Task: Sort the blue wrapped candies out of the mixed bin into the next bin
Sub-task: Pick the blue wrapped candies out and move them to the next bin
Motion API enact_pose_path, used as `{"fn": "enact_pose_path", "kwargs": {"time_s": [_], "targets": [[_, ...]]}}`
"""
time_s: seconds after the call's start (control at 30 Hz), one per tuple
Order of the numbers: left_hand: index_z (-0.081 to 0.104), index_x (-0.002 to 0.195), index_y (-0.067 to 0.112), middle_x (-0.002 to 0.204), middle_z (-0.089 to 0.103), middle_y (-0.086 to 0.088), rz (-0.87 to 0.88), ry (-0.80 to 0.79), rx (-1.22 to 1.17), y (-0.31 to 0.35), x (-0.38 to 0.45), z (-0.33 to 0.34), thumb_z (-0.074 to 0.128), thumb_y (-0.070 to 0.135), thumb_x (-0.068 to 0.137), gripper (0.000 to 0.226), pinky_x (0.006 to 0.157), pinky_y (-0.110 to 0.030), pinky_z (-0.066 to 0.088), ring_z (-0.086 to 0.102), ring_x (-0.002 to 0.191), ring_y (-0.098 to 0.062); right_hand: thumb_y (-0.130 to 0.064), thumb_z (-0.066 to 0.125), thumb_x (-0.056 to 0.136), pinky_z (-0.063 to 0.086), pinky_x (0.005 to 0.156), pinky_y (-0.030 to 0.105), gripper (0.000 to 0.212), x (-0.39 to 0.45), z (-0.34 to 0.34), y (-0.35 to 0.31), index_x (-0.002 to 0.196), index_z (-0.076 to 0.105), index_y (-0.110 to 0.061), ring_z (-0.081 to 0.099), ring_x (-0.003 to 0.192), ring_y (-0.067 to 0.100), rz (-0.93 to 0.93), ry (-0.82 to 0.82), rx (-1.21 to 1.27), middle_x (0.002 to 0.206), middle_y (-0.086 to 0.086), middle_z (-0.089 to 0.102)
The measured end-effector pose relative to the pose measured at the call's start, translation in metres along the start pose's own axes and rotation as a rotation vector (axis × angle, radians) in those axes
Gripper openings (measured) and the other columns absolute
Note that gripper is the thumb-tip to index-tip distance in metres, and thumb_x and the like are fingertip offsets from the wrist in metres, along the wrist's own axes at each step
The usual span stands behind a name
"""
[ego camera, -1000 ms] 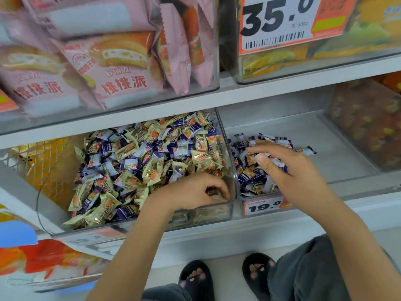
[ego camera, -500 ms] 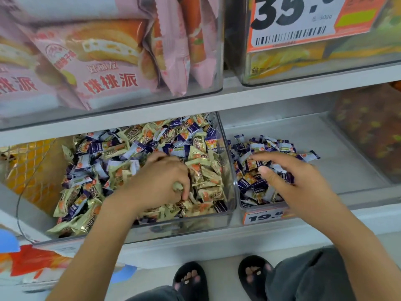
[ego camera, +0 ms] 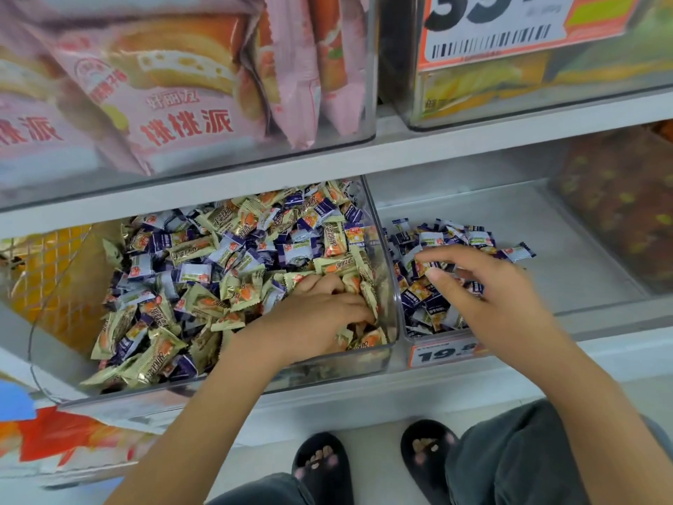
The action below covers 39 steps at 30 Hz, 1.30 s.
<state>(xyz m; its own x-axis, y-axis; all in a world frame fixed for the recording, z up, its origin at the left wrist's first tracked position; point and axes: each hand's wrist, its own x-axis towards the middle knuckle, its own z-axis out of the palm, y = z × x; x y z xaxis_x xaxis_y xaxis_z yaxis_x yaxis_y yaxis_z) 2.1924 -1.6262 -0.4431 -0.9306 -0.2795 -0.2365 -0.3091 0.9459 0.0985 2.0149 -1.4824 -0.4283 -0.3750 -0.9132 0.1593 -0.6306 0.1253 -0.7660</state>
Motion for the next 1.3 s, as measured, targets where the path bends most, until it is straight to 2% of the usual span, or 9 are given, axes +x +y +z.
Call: {"fn": "enact_pose_path", "kwargs": {"time_s": [0.2,0.5,0.73,0.9,0.93,0.97,1.0,1.17,1.3], "targets": [[0.046,0.128,0.042,0.131,0.042,0.016,-0.019,-0.003,0.081,0.008,0.002,-0.004,0.049,0.008,0.088,0.053,0.08,-0.029,0.021,0.031,0.109,-0.021,-0.053,0.042,0.085,0.054,0.077,0.045,0.036,0.0,0.003,-0.003,0.114,0.06,-0.041,0.065,0.082,0.032,-0.024,0.006,-0.016,0.107,-0.024,0.064],[0.06,0.115,0.022,0.109,0.06,0.003,-0.003,0.034,-0.021,-0.004,0.008,0.0,0.059,0.029,0.088,0.028,0.09,-0.03,0.033,0.049,0.102,-0.02,-0.033,0.052,0.092,0.049,0.085,0.017,0.026,0.002,0.004,0.003,0.115,0.063,-0.033,0.059,0.095,-0.003,-0.014,0.005,0.008,0.11,-0.027,0.061],[0.05,0.079,0.009,0.071,0.045,-0.001,-0.073,0.015,-0.21,-0.008,-0.004,-0.011,0.064,0.029,0.086,0.025,0.056,-0.031,0.029,0.041,0.063,-0.014,-0.029,0.051,0.093,0.045,0.058,0.001,0.024,-0.002,-0.003,0.007,0.111,0.063,-0.039,0.054,0.103,-0.012,0.003,-0.003,0.115,0.105,-0.039,0.057],[0.055,0.09,0.003,0.08,0.053,-0.009,-0.175,0.061,-0.36,-0.024,-0.02,-0.017,0.066,0.022,0.086,0.022,0.078,-0.034,0.047,0.056,0.079,-0.019,-0.021,0.055,0.092,0.046,0.056,0.005,0.022,-0.003,-0.007,-0.004,0.101,0.068,-0.037,0.062,0.078,-0.005,-0.074,0.052,0.204,0.095,-0.029,0.065],[0.058,0.096,0.004,0.12,0.033,-0.01,-0.198,0.086,-0.366,-0.029,-0.024,-0.018,0.067,0.022,0.085,0.022,0.082,-0.033,0.046,0.058,0.087,-0.021,-0.019,0.059,0.09,0.047,0.059,0.006,0.021,-0.004,-0.007,-0.011,0.099,0.069,-0.034,0.062,0.075,-0.002,-0.112,0.064,0.246,0.092,-0.023,0.067],[0.059,0.1,0.005,0.092,0.039,0.017,-0.217,0.11,-0.37,-0.034,-0.028,-0.018,0.067,0.022,0.085,0.024,0.085,-0.031,0.046,0.059,0.094,-0.022,-0.017,0.063,0.089,0.048,0.064,0.008,0.019,-0.004,-0.008,-0.021,0.097,0.07,-0.033,0.064,0.077,0.0,-0.172,0.061,0.295,0.091,-0.019,0.069],[0.059,0.102,0.005,0.091,0.048,0.011,-0.236,0.129,-0.374,-0.038,-0.031,-0.017,0.067,0.021,0.085,0.025,0.086,-0.029,0.045,0.06,0.097,-0.023,-0.015,0.065,0.087,0.048,0.069,0.01,0.019,-0.004,-0.008,-0.033,0.095,0.07,-0.032,0.065,0.08,0.003,-0.254,0.042,0.325,0.09,-0.016,0.07],[0.063,0.102,0.012,0.085,0.062,0.015,-0.221,0.197,-0.405,-0.04,-0.037,-0.017,0.07,0.019,0.083,0.021,0.066,-0.015,0.038,0.055,0.074,0.005,-0.013,0.06,0.089,0.048,0.071,0.016,0.02,0.024,0.012,-0.084,0.098,0.073,-0.025,0.059,0.073,0.003,-0.451,-0.474,-0.205,0.089,-0.008,0.07],[0.062,0.107,0.011,0.094,0.057,0.014,-0.218,0.215,-0.426,-0.042,-0.037,-0.018,0.072,0.016,0.081,0.028,0.065,-0.019,0.034,0.053,0.088,-0.004,0.005,0.048,0.088,0.051,0.081,0.034,0.04,0.052,0.054,-0.092,0.116,0.065,-0.017,0.061,0.094,0.024,-0.452,-0.938,-0.727,0.112,0.007,0.063]]}}
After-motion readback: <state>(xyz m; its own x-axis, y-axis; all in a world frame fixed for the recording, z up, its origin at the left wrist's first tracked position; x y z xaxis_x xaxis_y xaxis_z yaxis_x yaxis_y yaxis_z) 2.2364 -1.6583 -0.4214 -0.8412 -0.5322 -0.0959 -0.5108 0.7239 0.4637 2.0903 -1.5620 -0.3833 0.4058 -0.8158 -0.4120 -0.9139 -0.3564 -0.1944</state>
